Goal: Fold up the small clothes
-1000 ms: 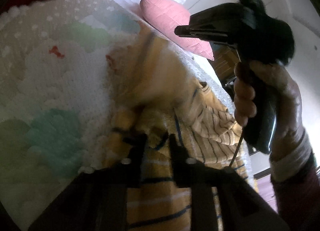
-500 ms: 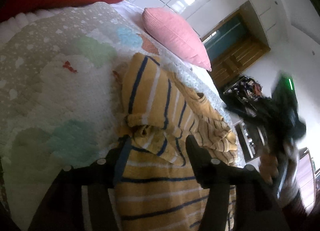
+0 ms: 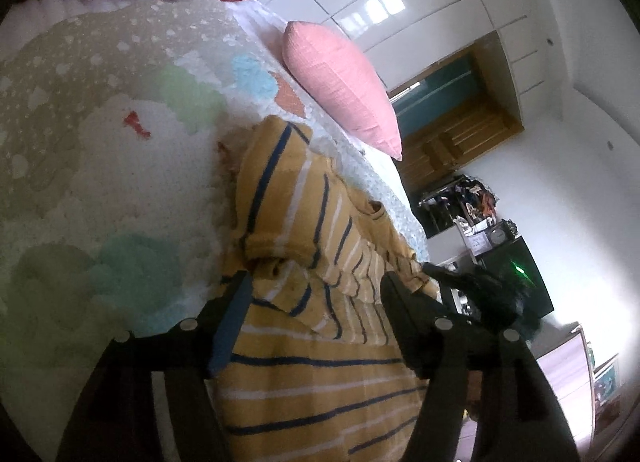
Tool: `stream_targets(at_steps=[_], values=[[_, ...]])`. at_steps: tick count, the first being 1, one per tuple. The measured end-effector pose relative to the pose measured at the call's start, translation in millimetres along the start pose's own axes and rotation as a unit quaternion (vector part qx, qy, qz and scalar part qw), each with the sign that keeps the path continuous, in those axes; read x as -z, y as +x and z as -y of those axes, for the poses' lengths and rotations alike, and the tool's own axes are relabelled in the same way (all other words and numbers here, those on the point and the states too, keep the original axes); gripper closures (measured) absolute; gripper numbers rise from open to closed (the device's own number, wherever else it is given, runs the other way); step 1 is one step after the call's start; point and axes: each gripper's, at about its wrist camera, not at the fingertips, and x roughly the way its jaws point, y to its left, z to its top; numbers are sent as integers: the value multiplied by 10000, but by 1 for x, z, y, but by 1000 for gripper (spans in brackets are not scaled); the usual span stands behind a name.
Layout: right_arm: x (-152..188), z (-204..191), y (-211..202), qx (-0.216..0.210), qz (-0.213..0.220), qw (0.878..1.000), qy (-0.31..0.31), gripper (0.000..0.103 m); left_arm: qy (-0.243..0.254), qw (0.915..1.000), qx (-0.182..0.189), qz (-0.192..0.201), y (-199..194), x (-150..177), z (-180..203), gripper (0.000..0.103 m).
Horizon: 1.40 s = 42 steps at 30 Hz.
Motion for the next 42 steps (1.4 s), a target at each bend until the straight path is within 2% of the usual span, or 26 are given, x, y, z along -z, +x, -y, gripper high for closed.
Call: stream_targets(at_steps=[1, 2, 3, 4, 5, 6, 8, 10, 13, 16, 18, 22, 25, 27, 28, 30, 31, 34, 36, 40, 42], values=[[-3, 1, 7, 163, -97, 9998, 12, 45, 11, 10000, 21, -35, 1, 0, 1, 38], [-7, 0, 21, 429, -279, 9987, 3, 50, 24, 10000, 31, -54, 2, 0, 1, 38], [-9, 0, 27, 609, -305, 9977, 17, 75, 51, 10000, 27, -68, 2, 0, 3, 38], [-10, -3, 29, 831, -248, 9962, 5, 88, 71, 9999, 18, -74, 2, 0, 3, 38], [-14, -9, 31, 866, -250, 9959, -101, 95, 87, 9999, 14, -73, 1, 0, 4, 38], [-17, -16, 30, 866, -231, 9958, -200, 97, 101, 9999, 14, -61, 1, -1, 4, 38], [-29, -43, 14, 754, -8, 9959, -492, 97, 107, 9999, 1, -19, -1, -2, 4, 38], [-42, -73, -18, 277, 379, 9959, -777, 98, 73, 10000, -1, 5, -1, -4, 2, 38], [-54, -116, -92, -565, 1203, 9847, -1125, 98, 5, 10000, -46, -6, 0, -4, -1, 38], [-50, -111, -125, -843, 1454, 9808, -991, 97, -41, 10000, -42, -44, 0, -3, -3, 38], [-37, -81, -125, -810, 1336, 9850, -729, 97, -24, 10000, -53, -38, 0, -3, -3, 38], [-1, 6, -70, -193, 505, 9985, -85, 97, 44, 9999, -120, -11, -2, 0, 0, 37], [16, 61, -34, 250, 11, 9988, 431, 94, 73, 9997, -247, 1, -2, 2, 0, 37], [21, 77, -34, 62, -11, 9981, 618, 91, 61, 9995, -319, 6, -2, 1, -2, 37], [23, 74, -42, 27, 80, 9987, 512, 88, 42, 9994, -335, 16, -3, 1, -2, 37], [27, 58, -57, 191, 300, 9993, 112, 65, 10, 9994, -329, 52, -6, -1, -4, 37], [30, 44, -71, 318, 529, 9978, -227, 61, 1, 9994, -329, 82, -8, -2, -4, 36], [45, 3, -92, 587, 1066, 9886, -889, 60, 69, 9985, -492, 247, -20, -5, -4, 36], [50, -24, -89, 554, 1101, 9841, -1280, 60, 100, 9973, -616, 395, -28, -7, -5, 35], [55, -94, -35, 518, 689, 9695, -2296, 65, 35, 9950, -754, 647, -43, -12, -11, 35], [60, -125, 6, 475, 311, 9608, -2712, 65, 7, 9935, -841, 762, -48, -15, -14, 34]])
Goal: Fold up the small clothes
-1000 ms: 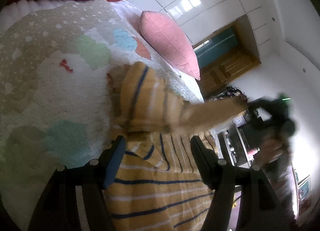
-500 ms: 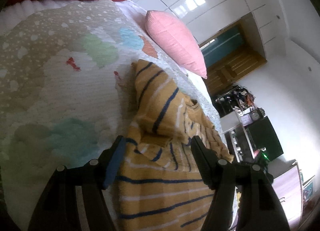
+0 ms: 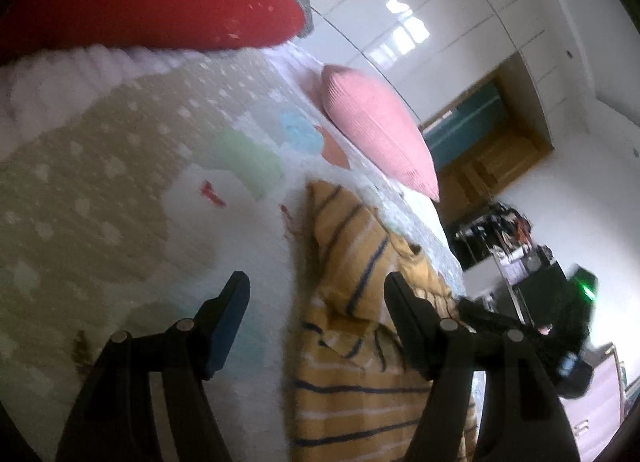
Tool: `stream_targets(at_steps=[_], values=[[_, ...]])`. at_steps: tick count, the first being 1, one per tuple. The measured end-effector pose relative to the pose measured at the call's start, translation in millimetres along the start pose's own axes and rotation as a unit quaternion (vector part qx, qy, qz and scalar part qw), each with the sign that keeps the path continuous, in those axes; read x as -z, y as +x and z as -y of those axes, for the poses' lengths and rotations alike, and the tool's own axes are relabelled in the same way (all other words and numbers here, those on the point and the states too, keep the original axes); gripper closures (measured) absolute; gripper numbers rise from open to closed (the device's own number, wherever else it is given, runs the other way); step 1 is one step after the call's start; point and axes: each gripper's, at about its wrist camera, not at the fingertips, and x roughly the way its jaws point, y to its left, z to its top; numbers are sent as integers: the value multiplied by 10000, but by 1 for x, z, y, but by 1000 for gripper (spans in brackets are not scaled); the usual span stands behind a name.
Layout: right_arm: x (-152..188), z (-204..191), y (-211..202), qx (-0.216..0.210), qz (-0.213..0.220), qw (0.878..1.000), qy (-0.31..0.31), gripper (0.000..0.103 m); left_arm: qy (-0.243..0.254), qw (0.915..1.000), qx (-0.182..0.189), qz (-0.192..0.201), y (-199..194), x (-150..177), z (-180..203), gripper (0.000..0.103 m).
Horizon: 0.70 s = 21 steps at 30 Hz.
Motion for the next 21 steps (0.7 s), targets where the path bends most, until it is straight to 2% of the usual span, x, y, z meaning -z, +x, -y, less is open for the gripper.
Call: stream_targets(at_steps=[2, 4, 6, 7, 8, 9, 11, 12, 13, 14, 18, 21], values=[[0, -30, 50, -40, -467, 9986, -248, 65, -28, 9999, -60, 98, -4, -3, -3, 34], [4, -56, 96, -181, -1003, 9943, -300, 76, 9, 9995, -208, 235, -7, -6, -6, 34], [8, -75, 112, -233, -1060, 9932, -433, 80, 21, 9990, -324, 307, -8, -8, -7, 34], [8, -86, 111, -164, -961, 9932, -631, 85, 13, 9990, -330, 308, -7, -9, -8, 34], [6, -92, 111, -276, -977, 9921, -737, 95, 7, 9991, -312, 287, -7, -9, -8, 34], [5, -93, 109, -372, -1002, 9915, -736, 96, 19, 9992, -300, 269, -6, -9, -8, 34], [1, -79, 93, -580, -877, 9931, -514, 94, 88, 9992, -312, 249, -6, -8, -7, 34], [-2, -65, 80, -699, -776, 9940, -323, 85, 146, 9991, -329, 237, -5, -7, -4, 34], [-3, -58, 71, -699, -685, 9950, -199, 79, 204, 9990, -341, 228, -4, -6, -2, 33], [-2, -42, 56, -638, -545, 9965, -52, 70, 253, 9989, -341, 215, -4, -5, 0, 32], [4, 34, 11, -143, -262, 9985, 453, 55, 566, 9981, -220, 33, 2, 6, 18, 30], [29, 117, -13, 430, -344, 9895, 1339, 54, 1013, 9945, -191, -178, 7, 25, 39, 27]])
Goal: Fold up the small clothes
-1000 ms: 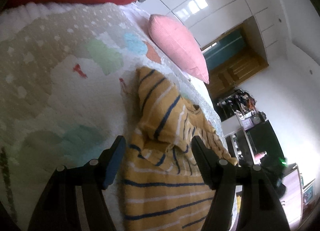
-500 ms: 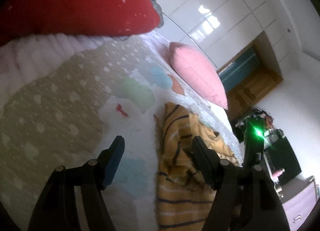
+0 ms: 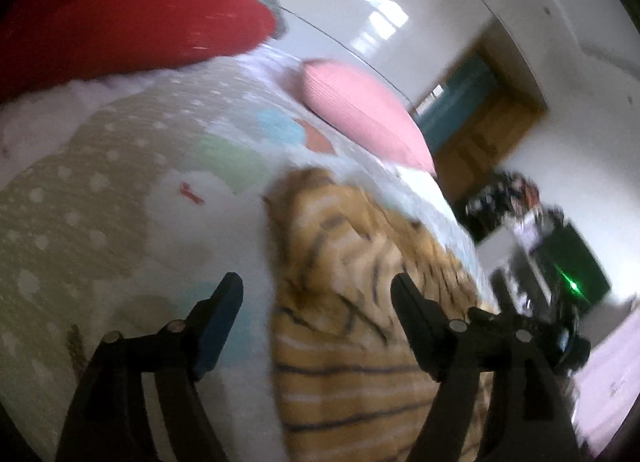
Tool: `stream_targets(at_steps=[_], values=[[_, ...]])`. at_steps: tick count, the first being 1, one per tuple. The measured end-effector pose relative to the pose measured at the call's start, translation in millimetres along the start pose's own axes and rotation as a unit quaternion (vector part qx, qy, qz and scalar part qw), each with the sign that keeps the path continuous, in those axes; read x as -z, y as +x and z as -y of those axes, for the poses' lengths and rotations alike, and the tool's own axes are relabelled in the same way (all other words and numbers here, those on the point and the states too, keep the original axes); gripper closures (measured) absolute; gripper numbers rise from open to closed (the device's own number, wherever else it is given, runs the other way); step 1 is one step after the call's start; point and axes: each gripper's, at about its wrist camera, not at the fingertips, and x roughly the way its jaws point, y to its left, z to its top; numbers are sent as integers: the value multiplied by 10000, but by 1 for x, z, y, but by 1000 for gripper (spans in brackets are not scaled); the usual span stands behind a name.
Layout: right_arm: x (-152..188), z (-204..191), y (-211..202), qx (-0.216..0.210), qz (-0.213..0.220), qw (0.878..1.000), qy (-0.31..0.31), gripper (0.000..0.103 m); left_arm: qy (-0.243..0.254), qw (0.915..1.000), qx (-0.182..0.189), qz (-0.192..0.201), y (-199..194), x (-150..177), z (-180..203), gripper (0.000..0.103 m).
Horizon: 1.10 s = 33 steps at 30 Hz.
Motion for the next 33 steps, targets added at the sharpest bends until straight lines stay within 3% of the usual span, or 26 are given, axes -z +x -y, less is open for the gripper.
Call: stream_targets(at_steps=[1, 4, 7, 10, 14, 17, 28, 33], values=[[3, 37, -11, 66, -5, 9992, 400, 54, 148, 9999, -52, -58, 1, 6, 8, 26], [17, 97, -51, 1, 179, 9956, 919, 56, 491, 9981, -165, -332, 1, 30, 32, 26], [37, 135, -95, 34, 390, 9953, 885, 51, 645, 9956, -38, -675, -8, 55, 48, 26], [60, 155, -126, 110, 450, 9962, 732, 48, 957, 9916, -241, -831, -20, 78, 63, 24], [90, 165, -161, 403, 597, 9970, 274, 47, 932, 9888, -498, -1058, -24, 102, 68, 21], [115, 163, -173, 652, 766, 9949, -67, 41, 1013, 9854, -825, -1091, -24, 112, 72, 21], [169, 168, -139, -518, 367, 9970, 449, 41, 1584, 9692, -1534, -1094, -22, 141, 97, 15], [183, 169, -134, -664, 409, 9950, 617, 38, 1544, 9716, -1486, -1001, -26, 145, 97, 12]])
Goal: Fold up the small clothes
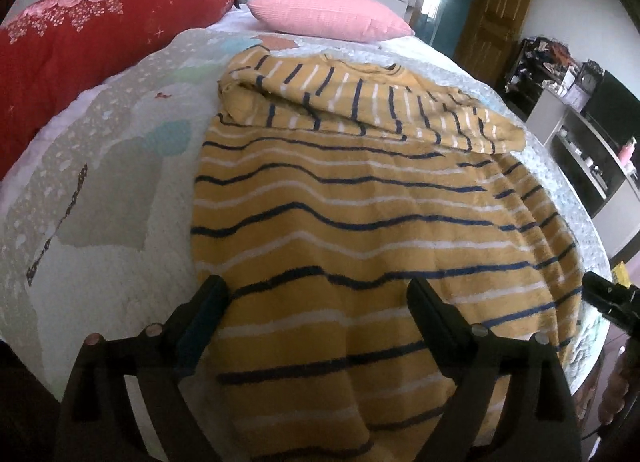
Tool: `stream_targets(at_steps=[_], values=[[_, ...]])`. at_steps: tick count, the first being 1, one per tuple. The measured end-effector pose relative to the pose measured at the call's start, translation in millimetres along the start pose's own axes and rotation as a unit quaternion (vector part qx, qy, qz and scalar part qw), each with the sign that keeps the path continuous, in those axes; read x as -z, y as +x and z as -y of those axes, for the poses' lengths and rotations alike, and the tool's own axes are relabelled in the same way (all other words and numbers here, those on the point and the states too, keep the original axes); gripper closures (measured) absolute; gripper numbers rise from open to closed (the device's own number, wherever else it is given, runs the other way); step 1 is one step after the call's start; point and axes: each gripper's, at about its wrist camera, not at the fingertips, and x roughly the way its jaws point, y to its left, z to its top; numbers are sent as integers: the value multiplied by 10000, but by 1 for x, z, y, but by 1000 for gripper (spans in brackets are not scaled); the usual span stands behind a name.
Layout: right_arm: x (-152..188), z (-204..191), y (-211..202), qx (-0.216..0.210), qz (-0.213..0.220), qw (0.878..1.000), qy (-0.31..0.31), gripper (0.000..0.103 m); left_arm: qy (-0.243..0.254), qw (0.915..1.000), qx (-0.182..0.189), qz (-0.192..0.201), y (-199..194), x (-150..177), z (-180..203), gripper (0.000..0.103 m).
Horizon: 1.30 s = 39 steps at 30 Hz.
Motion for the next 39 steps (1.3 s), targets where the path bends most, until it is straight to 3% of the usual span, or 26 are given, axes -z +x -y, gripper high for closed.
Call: stream_targets(at_steps=[3, 7, 11, 14, 15, 19, 26, 34, 39], values=[[6, 3, -1, -127, 30, 9998, 135, 35, 23, 10000, 26, -29, -10, 3, 3, 12], [11, 5, -1, -158, 12, 9998, 136, 34, -272, 9982, 530, 37, -37, 6, -1, 12], [15, 0, 1, -107, 4, 9999, 61, 28, -376, 9979, 502, 151, -54, 12, -11, 12], [17, -4, 2, -49, 13, 10000, -8, 25, -477, 9978, 471, 25, -49, 19, -24, 12], [17, -4, 2, -101, 31, 9999, 10, 23, -577, 9971, 493, -83, -43, 22, -31, 12], [23, -9, 13, -1082, -136, 9939, 140, 23, -911, 9929, 715, -257, -28, 30, -45, 12], [29, -22, 24, -1072, -68, 9942, -32, 16, -878, 9925, 833, -182, -27, 31, -44, 10], [30, -9, 24, -1398, 13, 9898, 268, 16, -1351, 9838, 1176, -73, -41, 33, -63, 10], [32, -6, 23, -1504, 82, 9882, 293, 16, -1714, 9788, 1119, 107, -58, 29, -86, 10]])
